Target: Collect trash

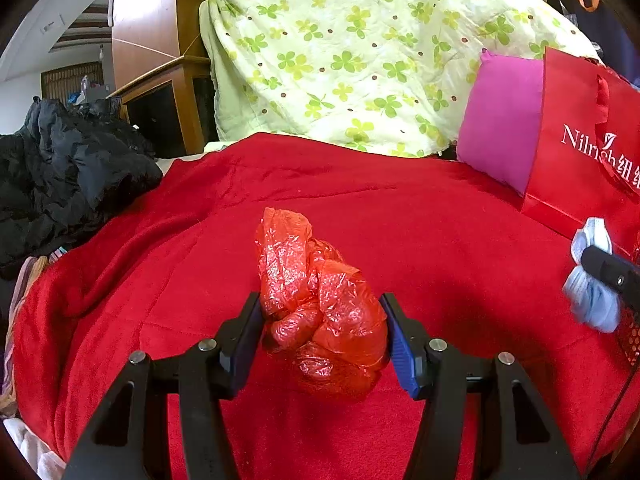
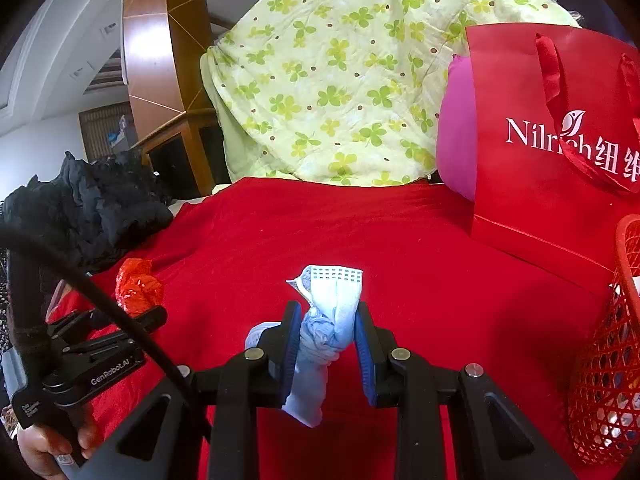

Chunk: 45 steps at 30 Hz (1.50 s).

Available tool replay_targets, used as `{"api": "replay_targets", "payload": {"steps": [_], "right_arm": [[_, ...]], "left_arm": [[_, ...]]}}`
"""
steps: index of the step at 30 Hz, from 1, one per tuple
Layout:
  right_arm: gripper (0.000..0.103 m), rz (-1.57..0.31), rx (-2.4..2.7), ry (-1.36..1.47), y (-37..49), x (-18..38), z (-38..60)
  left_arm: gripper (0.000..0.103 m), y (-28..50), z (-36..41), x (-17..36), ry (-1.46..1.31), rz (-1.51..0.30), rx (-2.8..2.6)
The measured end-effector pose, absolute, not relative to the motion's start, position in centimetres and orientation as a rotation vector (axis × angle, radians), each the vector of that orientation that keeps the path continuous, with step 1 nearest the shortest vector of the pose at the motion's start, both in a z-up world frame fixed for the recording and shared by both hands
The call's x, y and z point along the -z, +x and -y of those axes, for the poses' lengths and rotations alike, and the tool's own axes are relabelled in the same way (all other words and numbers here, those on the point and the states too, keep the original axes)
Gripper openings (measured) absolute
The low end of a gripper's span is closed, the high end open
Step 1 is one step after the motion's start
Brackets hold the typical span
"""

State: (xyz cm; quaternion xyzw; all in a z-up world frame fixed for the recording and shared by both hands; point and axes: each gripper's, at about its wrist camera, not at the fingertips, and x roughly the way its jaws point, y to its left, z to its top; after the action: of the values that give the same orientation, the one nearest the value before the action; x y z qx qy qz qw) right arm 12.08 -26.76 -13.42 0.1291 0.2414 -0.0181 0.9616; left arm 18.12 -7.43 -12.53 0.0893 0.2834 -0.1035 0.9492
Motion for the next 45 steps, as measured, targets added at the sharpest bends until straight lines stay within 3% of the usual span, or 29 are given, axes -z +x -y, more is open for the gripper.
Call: {"api": "replay_targets", "payload": {"steps": [45], "right_arm": [[0.028,-0.480,-0.004,0.269,11.3,12.5,27.4]], "left_arm": [[0.060,16.8,9.4,12.2,0.239,-0.563,0.232]]}}
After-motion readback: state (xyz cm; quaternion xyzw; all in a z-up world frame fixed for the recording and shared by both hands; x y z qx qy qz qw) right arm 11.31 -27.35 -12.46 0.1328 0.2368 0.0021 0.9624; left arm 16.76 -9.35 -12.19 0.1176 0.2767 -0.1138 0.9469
